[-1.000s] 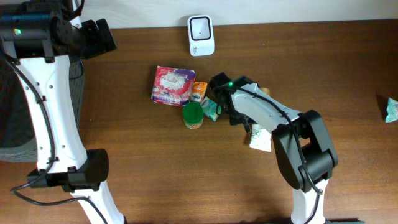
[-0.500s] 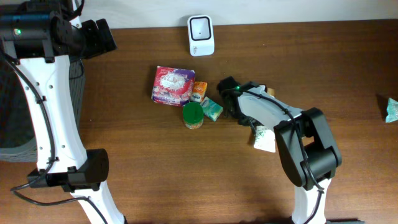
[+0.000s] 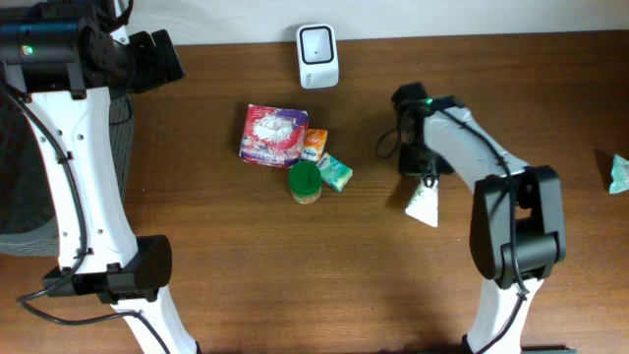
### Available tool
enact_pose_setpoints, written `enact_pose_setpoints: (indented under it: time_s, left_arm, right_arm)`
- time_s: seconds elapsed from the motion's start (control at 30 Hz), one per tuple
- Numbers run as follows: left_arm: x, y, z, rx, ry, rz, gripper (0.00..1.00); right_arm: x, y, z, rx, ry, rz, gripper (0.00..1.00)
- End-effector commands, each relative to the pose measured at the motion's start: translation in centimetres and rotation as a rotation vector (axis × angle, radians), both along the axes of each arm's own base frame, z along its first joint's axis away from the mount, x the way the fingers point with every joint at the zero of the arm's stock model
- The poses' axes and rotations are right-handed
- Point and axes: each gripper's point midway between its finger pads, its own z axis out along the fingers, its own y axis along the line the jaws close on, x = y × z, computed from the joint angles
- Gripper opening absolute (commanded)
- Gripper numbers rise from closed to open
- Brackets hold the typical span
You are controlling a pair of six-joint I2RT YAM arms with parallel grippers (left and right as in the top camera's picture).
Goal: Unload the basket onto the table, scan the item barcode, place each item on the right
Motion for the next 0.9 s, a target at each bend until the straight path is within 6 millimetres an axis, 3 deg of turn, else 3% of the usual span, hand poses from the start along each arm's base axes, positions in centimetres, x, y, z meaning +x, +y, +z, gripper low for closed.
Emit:
enact_pose_setpoints:
  time_s: [0.0,0.1,0.2,0.3,0.5,0.6,0.67,0.77,0.87]
  left_arm:
    - [-0.5,0.3,1.0,0.011,-0.027,0.001,0.99]
    - [-0.5,0.3,1.0,0.011,-0.027,0.001,0.99]
    - [-0.5,0.3,1.0,0.011,-0.027,0.001,0.99]
    - [-0.5,0.3,1.0,0.011,-0.027,0.001,0.99]
    - [-0.5,0.3,1.0,0.011,-0.027,0.001,0.99]
    - [-0.4,0.3,1.0,0.011,-0.027,0.001,0.99]
    - [-0.5,0.3,1.0,0.011,-0.027,0.001,0.99]
    - [-0.5,0.3,1.0,0.011,-0.027,0.001,0.99]
    - [-0.5,0.3,1.0,0.011,-0.027,0.001,0.99]
  right_arm:
    - [0.9,5.8,1.7,0.460,0.019,0.100,0.04]
    - [1.6,8.5,4.9,0.812,-0.021,0.155,0.04]
    - [2.0,8.6,6.6,0.977,-0.063,0.182,0.04]
    - [1.3,8.2,6.0,1.021,-0.048,0.145,0.04]
    - [-1.9,7.9,2.1,1.179,-0.013,0.048,0.04]
    - [-1.6,5.3,2.3,1.218,-0.049,-0.038,0.04]
    - [-1.0,2.6,2.5,1.230,-0.092,-0.107,0.16]
    - [-1.7,-0.9,1.5,1.163,-0.084,-0.206,0.45]
    - [-2.5,-2.3,1.1,1.119,-0.051,-0.251,0.49]
